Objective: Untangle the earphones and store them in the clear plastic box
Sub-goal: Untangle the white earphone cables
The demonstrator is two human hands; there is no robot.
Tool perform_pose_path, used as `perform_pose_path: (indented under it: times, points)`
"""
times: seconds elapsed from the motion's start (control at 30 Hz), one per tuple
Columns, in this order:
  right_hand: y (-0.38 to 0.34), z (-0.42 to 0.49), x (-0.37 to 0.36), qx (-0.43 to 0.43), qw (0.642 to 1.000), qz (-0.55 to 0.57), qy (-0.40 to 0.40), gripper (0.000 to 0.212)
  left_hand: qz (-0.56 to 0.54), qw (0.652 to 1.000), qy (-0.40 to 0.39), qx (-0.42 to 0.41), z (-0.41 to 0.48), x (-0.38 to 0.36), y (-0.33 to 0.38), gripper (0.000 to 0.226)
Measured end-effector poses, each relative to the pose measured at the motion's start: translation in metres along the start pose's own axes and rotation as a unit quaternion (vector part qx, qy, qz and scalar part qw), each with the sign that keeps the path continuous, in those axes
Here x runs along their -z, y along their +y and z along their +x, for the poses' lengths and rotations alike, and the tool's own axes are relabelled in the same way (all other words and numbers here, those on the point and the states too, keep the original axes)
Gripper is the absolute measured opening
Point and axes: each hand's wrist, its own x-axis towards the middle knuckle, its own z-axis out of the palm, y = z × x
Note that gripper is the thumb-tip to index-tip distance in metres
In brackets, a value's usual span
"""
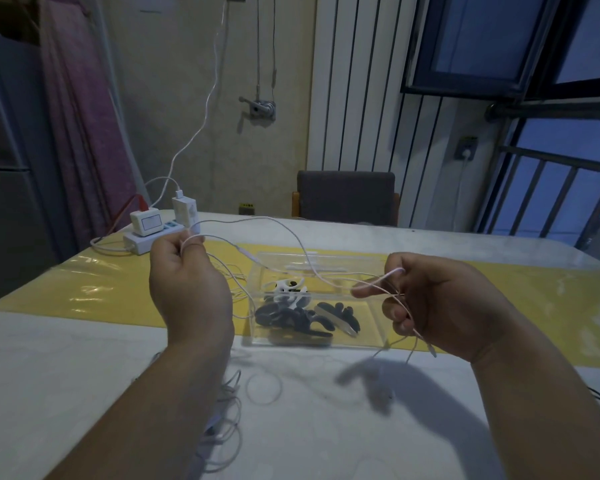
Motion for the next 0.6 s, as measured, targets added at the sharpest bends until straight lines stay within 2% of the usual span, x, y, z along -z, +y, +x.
perform_pose_path:
  times: [0.17, 0.23, 0.33, 0.4, 0.43, 0.5, 0.6]
  points:
    - [-0.0011, -0.0021, 0.0027, -0.001, 0.998, 0.054, -0.042, 0.002, 0.002, 1.000, 0.002, -0.005, -0.0005, 0.0004, 0.0016, 0.012]
    - [-0.0018, -0.0026, 0.0029, -0.006, 0.998, 0.049, -0.042, 0.010, 0.001, 1.000, 0.001, -0.004, -0.0010, 0.0005, 0.0021, 0.012]
    - [-0.0023, -0.0023, 0.0027, -0.011, 1.000, 0.025, 0.006, 0.037, 0.004, 1.000, 0.002, -0.003, -0.0018, 0.0008, 0.0031, 0.012]
    - [-0.0025, -0.0028, 0.0021, -0.012, 0.999, 0.004, 0.029, 0.046, 0.006, 1.000, 0.003, -0.003, -0.0021, 0.0007, 0.0039, 0.011]
    - [-0.0027, -0.0038, 0.0013, -0.018, 0.999, -0.008, 0.032, 0.044, 0.006, 1.000, 0.003, 0.000, -0.0025, 0.0007, 0.0045, 0.011]
    - [-0.0033, -0.0055, 0.0010, -0.034, 0.999, -0.031, 0.017, 0.025, 0.008, 1.000, 0.002, 0.004, -0.0033, 0.0005, 0.0053, 0.013]
    - [-0.0036, -0.0063, 0.0015, -0.041, 0.998, -0.054, -0.005, 0.013, 0.019, 1.000, 0.002, -0.004, -0.0065, 0.0002, 0.0079, 0.016]
